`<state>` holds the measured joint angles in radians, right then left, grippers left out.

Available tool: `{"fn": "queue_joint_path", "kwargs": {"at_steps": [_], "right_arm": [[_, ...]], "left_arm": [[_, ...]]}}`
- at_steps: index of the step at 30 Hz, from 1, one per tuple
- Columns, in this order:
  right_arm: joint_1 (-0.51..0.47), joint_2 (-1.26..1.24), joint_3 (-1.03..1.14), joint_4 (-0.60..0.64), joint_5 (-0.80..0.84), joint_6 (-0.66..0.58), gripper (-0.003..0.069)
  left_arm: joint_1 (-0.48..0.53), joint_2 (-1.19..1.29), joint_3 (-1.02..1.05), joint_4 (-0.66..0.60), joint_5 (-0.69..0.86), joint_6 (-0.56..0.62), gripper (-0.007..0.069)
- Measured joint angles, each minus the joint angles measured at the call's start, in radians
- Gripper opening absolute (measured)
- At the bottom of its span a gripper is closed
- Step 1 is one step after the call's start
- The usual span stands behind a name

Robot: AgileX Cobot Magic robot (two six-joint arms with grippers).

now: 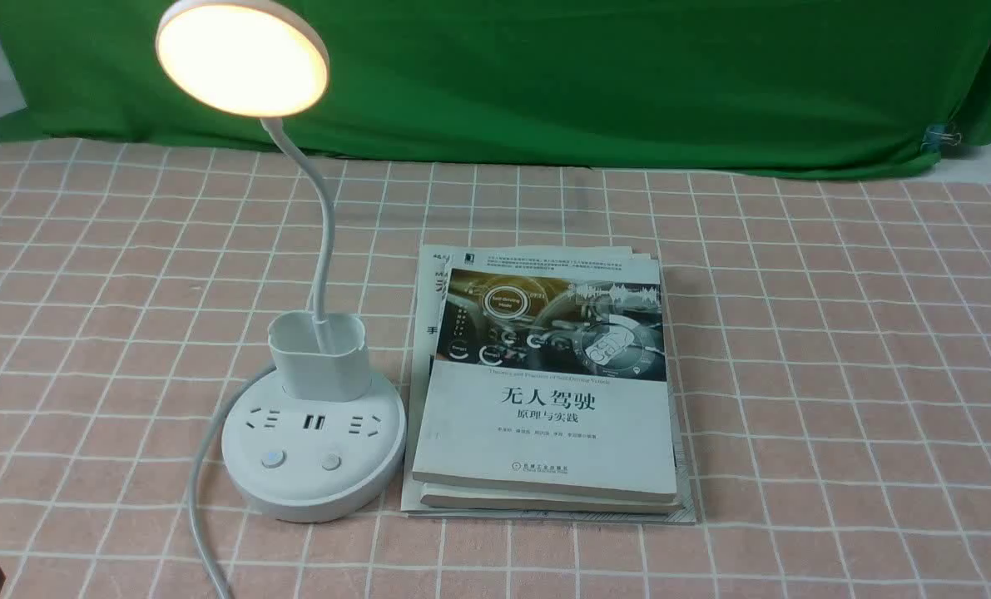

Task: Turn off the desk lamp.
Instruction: Use the left arm to press the button switch on the lamp holder

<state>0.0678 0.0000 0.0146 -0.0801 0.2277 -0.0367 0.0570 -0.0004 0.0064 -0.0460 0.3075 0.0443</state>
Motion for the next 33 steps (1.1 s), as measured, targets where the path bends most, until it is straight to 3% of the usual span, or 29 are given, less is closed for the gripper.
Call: {"fn": "queue_joint_path", "kwargs": {"at_steps": [28, 30, 33], "right_arm": [[0.0, 0.0, 0.0, 0.0, 0.0, 0.0, 0.024], [0.0, 0.0, 0.0, 0.0, 0.0, 0.0, 0.024], [0.0, 0.0, 0.0, 0.0, 0.0, 0.0, 0.024]], "left_arm": [[0.0, 0.0, 0.0, -0.002, -0.006, 0.0, 0.0006], [0.0, 0.0, 0.0, -0.048, -0.043, -0.013, 0.0006], [0.0, 0.0, 0.0, -0.257, -0.155, -0.088, 0.0006]]}}
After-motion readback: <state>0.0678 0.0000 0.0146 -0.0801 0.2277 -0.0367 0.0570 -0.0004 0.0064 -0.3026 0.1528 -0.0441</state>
